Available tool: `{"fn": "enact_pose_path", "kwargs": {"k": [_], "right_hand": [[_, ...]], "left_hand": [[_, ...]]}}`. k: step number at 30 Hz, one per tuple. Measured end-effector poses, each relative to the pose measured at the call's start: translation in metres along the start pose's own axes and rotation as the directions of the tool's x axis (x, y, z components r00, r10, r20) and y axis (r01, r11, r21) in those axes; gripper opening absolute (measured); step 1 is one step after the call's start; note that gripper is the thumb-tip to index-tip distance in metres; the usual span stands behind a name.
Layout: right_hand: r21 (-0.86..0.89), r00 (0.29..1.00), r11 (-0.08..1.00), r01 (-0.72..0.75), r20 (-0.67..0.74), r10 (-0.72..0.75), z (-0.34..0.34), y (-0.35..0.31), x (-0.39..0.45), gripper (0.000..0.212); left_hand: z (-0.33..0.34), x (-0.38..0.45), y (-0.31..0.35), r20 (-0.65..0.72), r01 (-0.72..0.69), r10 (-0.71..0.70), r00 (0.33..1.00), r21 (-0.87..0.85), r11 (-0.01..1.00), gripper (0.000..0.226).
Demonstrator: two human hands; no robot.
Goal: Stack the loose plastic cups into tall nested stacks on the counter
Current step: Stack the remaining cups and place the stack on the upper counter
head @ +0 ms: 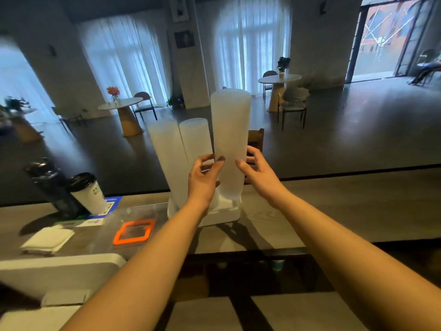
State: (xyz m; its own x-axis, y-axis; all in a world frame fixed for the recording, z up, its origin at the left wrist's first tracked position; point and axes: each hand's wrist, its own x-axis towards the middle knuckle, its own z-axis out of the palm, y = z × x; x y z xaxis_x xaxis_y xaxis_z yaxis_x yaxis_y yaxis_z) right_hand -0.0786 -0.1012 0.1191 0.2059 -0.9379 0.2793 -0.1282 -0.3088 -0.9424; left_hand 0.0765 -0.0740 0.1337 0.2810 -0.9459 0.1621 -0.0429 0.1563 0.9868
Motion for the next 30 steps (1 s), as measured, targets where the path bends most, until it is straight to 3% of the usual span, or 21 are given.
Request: {"fn": "enact_pose_path", "kwargs": {"k": [5,14,22,27,30], "right_hand": [[-0.013,0.998,0.999,-0.044,0.051,0.045,0.019,0.015,0.013,0.059],[-0.122,0.978,0.983,-0.137,0.144,0.154,0.027,0.056,0.020,0.060],[-0.102,0.979,0.985,-0.141,0.135,0.154,0.025,0.062,0.015,0.064],[-0.090,0.973,0.976,-0.200,0.094,0.208,0.020,0.060,0.007,0.078],[-0.079,0.973,0.970,-0.229,0.017,0.231,0.014,0.056,-0.005,0.076]], "left_hand": [[-0.015,0.011,-0.019,-0.047,0.063,-0.064,0.997,-0.025,0.998,0.037],[-0.021,0.015,-0.064,-0.079,0.231,-0.235,0.969,-0.050,0.972,0.036],[-0.018,0.008,-0.072,-0.091,0.217,-0.221,0.971,-0.059,0.974,0.030],[-0.023,-0.003,-0.065,-0.097,0.234,-0.237,0.967,-0.037,0.971,0.045],[-0.032,-0.012,-0.059,-0.088,0.226,-0.226,0.970,-0.014,0.974,0.049]]}}
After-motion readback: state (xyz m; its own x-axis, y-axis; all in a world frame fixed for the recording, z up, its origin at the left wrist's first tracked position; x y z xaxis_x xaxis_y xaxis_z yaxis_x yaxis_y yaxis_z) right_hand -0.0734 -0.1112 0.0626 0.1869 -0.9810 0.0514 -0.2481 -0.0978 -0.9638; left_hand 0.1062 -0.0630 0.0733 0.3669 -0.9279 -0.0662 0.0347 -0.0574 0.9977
